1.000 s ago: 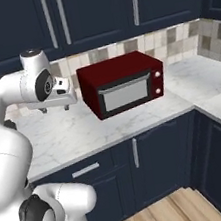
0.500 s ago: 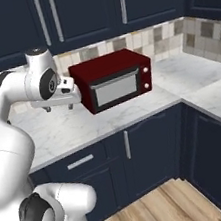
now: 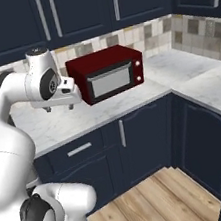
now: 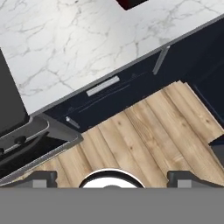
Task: Take a straw from the drawer in front and place it inside the glass cup on the dining counter.
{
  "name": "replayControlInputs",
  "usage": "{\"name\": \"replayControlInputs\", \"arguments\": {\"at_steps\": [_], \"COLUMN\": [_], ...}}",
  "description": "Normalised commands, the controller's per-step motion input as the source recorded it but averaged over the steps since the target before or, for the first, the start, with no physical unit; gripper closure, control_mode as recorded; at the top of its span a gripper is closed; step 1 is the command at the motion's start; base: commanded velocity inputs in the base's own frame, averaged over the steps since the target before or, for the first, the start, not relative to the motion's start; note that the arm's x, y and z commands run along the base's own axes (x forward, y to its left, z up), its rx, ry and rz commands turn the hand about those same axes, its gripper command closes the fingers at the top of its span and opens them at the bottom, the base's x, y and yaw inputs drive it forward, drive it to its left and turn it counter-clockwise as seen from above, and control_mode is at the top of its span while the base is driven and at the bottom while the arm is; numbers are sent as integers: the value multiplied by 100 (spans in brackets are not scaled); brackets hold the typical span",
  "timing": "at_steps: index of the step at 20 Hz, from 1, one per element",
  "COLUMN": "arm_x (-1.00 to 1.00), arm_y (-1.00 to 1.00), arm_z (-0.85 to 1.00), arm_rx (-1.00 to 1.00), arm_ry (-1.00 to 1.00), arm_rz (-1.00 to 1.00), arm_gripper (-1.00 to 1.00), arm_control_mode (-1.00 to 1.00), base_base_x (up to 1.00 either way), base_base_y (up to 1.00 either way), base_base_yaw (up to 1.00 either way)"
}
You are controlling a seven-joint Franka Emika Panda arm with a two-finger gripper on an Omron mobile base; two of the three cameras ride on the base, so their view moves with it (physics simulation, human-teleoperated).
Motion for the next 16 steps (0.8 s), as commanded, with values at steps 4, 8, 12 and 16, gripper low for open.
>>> {"name": "replayControlInputs", "arguments": {"at_steps": [4,8,12,16], "arm_x": [-5,-2,0,0], "arm_y": [0,-19,-74,-55], "arm_z": [-4,-23,-34,-47], "arm_rx": [2,10,30,36], "arm_ry": [1,5,2,0], "arm_rz": [-1,-4,-9,-11], "arm_gripper": [-100,-100,-100,-100], "arm_control_mode": [-100,-100,-100,-100], "base_base_x": [-23,0,0,0], "base_base_y": [8,0,0,0], "base_base_yaw": [-6,0,0,0]}}
